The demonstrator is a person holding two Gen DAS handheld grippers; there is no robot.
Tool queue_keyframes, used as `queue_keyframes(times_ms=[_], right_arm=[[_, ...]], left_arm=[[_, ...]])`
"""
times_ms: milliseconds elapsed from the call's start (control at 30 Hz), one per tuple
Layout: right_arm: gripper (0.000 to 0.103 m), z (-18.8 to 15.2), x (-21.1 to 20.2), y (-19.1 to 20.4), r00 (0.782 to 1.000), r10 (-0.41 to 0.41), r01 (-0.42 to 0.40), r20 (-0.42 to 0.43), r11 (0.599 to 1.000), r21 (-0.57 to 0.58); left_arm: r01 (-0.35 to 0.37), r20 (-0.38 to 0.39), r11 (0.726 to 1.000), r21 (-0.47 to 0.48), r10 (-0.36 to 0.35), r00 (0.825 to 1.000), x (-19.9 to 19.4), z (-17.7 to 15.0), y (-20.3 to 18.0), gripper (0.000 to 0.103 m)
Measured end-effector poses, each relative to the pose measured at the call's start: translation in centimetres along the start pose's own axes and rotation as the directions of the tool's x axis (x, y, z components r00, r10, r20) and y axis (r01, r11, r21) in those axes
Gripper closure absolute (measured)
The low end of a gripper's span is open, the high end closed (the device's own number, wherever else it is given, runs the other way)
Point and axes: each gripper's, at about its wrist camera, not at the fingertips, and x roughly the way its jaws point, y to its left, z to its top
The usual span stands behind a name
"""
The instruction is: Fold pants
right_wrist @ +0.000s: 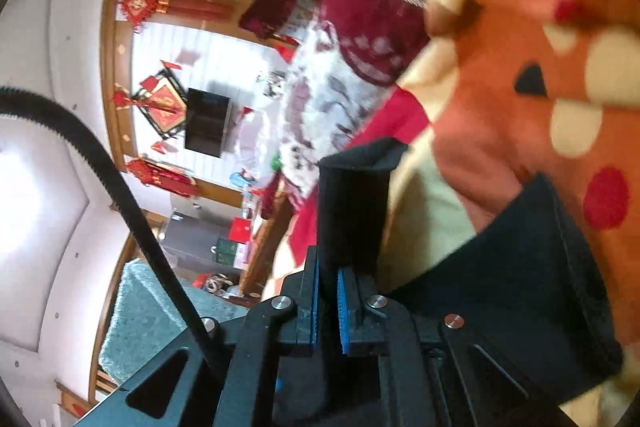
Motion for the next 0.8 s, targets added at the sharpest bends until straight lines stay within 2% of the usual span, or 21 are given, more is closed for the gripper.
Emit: queue_keyframes(times_ms=[67, 200, 267, 333, 433, 500, 567, 600, 700, 800], right_arm=[[0.096, 0.2, -0.8, 0.8, 1.0, 0.012, -0.012, 0.003, 1.0, -0.012], [0.096, 0.1, -1.0, 0.8, 1.0, -0.005, 0.004, -0.015, 1.0, -0.022], [0.096, 0.0, -0.8, 0.1, 1.0, -0.01, 0.01, -0.021, 1.0, -0.004], [0.096, -0.2, -0.1, -0.9, 0.997, -0.015, 0.016, -0.074, 1.0, 0.018], [0.096, -0.4, 0.6, -1.4, 0.992, -0.072, 0.073, -0.108, 0.997, 0.002], [0.09, -0.6, 0.9, -1.9, 0.99, -0.081, 0.083, -0.116, 0.996, 0.017], [0.069, -0.7, 1.4, -2.3, 0.985, -0.111, 0.116, -0.133, 0.993, 0.03], [0.066, -0.8, 1.7, -2.5, 0.98, -0.129, 0.136, -0.15, 0.99, 0.036], [0.063, -1.2, 2.0, -2.7, 0.973, -0.15, 0.156, -0.175, 0.988, 0.018], [0.063, -1.5, 2.0, -3.0, 0.976, -0.136, 0.142, -0.172, 0.99, 0.025]], left_arm=[[-0.01, 0.005, 0.998, 0.055, 0.01, 1.0, 0.2, -0.3, -0.5, 0.046], [-0.095, 0.025, 0.974, 0.206, 0.092, 0.995, 1.0, -1.6, -2.0, 0.046], [-0.112, 0.021, 0.959, 0.26, 0.11, 0.994, 1.4, -2.1, -2.5, 0.046], [-0.099, 0.019, 0.951, 0.294, 0.098, 0.995, 1.5, -2.4, -2.9, 0.046], [-0.039, -0.009, 0.948, 0.316, 0.044, 0.999, 1.9, -2.6, -3.0, 0.046], [-0.026, -0.026, 0.949, 0.315, 0.036, 0.999, 2.3, -2.6, -2.9, 0.046], [-0.025, -0.038, 0.95, 0.311, 0.039, 0.999, 2.6, -2.5, -2.7, 0.046], [-0.022, -0.042, 0.951, 0.308, 0.037, 0.998, 2.6, -2.2, -2.4, 0.046], [0.012, -0.047, 0.961, 0.276, 0.001, 0.999, 2.4, -1.1, -1.4, 0.046], [0.044, -0.071, 0.972, 0.23, -0.028, 0.997, 2.6, 0.5, -0.2, 0.046]])
